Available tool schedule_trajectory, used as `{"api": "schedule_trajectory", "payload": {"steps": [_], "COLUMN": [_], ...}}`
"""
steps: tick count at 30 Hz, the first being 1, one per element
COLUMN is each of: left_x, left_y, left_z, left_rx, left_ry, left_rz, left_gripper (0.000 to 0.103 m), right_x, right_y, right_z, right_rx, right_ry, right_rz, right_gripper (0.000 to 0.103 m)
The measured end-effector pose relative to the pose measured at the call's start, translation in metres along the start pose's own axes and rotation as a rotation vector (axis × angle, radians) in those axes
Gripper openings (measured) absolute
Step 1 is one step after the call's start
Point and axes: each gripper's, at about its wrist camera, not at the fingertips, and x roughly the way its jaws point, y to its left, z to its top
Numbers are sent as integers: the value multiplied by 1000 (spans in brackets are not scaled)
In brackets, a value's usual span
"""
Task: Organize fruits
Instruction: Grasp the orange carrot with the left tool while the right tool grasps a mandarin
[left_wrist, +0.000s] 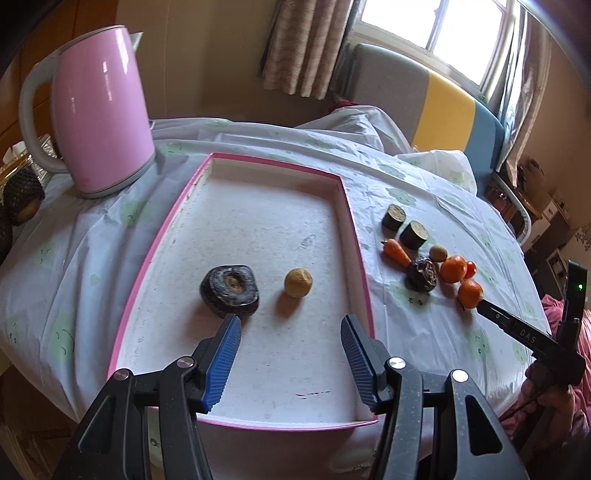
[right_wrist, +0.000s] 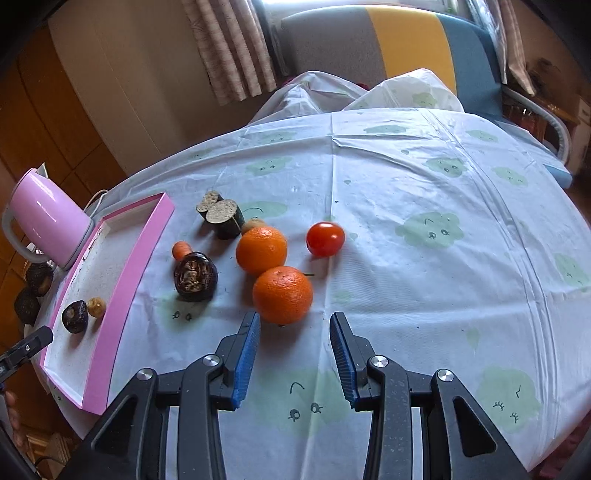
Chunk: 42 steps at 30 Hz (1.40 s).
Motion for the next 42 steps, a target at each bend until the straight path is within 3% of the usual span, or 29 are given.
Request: {"api": "schedule_trajectory", "payload": {"steps": [3, 18, 21, 28, 34, 42], "left_x": [2, 23, 33, 59, 88, 128], "left_y": [-8, -63, -70, -92, -107, -115], "left_z": [0, 13, 21, 46, 65, 84], "left_rx": [29, 147, 134, 129, 99, 8], "left_ry": [11, 73, 95, 139, 197, 284], "left_rz": [-20, -119, -130, -156, -183, -154], "left_gripper": [57, 57, 56, 38, 35, 35], "right_x": [5, 29, 29, 31, 32, 32], "right_y": [2, 10, 9, 12, 12, 11], "right_z": [-1, 10, 7, 7, 6, 6], "right_rx": [-13, -89, -88, -124, -144, -166], "right_ry": [2, -26, -32, -21, -21, -22], "right_rz": [0, -21, -2, -1, 2, 22], "right_gripper": [49, 50, 40, 40, 40, 41]}}
